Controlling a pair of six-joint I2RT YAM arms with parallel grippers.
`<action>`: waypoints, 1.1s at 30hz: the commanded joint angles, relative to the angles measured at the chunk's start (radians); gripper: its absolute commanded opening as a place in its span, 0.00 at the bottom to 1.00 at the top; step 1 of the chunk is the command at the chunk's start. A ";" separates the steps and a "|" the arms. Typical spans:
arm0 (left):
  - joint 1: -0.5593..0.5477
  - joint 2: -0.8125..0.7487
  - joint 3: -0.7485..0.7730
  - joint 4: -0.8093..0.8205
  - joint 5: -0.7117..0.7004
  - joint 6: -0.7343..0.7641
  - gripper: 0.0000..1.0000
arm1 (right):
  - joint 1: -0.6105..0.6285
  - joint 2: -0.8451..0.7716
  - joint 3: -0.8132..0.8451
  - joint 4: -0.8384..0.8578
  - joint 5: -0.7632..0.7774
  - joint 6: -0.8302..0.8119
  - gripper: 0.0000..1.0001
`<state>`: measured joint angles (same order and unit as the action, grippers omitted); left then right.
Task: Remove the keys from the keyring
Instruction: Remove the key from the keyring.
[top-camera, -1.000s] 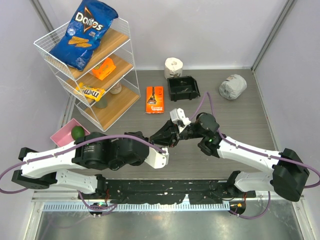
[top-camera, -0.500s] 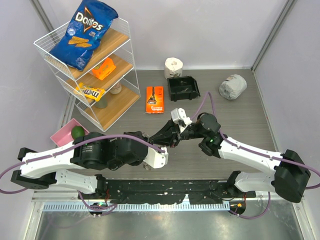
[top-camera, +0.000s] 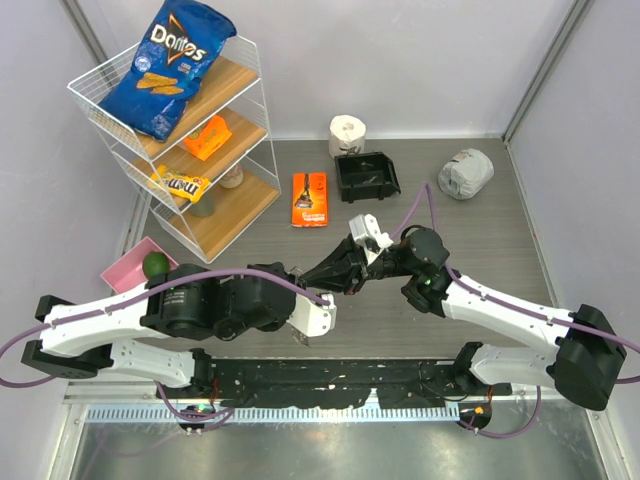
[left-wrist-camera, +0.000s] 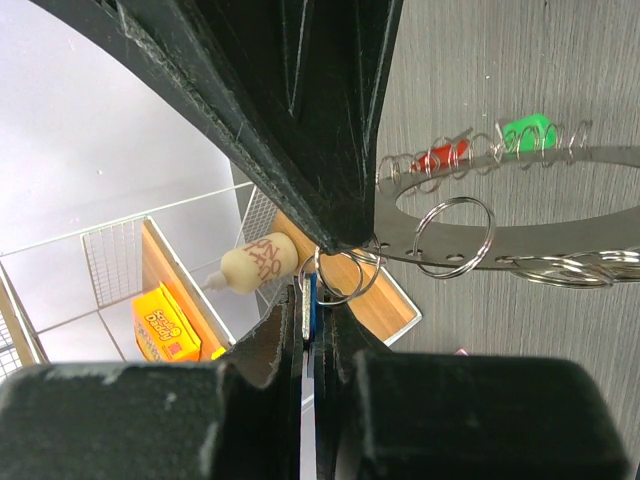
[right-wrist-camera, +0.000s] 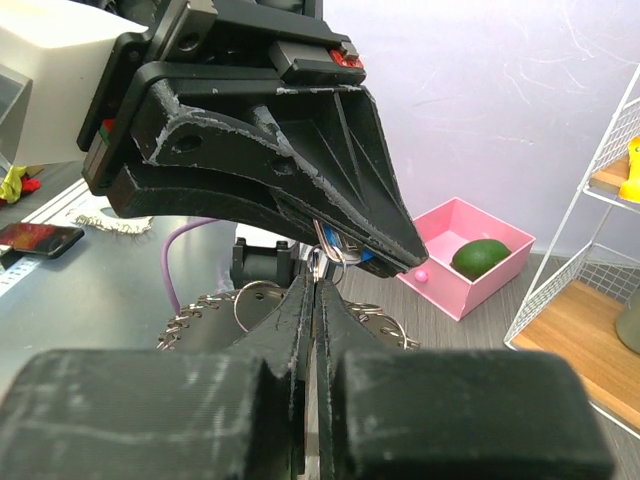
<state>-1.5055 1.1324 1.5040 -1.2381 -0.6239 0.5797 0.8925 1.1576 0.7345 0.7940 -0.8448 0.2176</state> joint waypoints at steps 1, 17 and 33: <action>-0.005 -0.013 0.027 0.038 -0.007 -0.012 0.00 | -0.007 -0.027 0.000 0.071 -0.008 0.016 0.05; -0.005 -0.037 0.007 0.075 0.058 -0.041 0.00 | -0.027 -0.076 -0.064 0.189 -0.010 0.144 0.05; -0.005 -0.039 -0.010 0.111 0.099 -0.052 0.00 | -0.041 -0.096 -0.089 0.303 0.012 0.284 0.05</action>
<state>-1.5063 1.1061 1.4952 -1.1633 -0.5320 0.5438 0.8558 1.0733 0.6235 0.9863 -0.8459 0.4477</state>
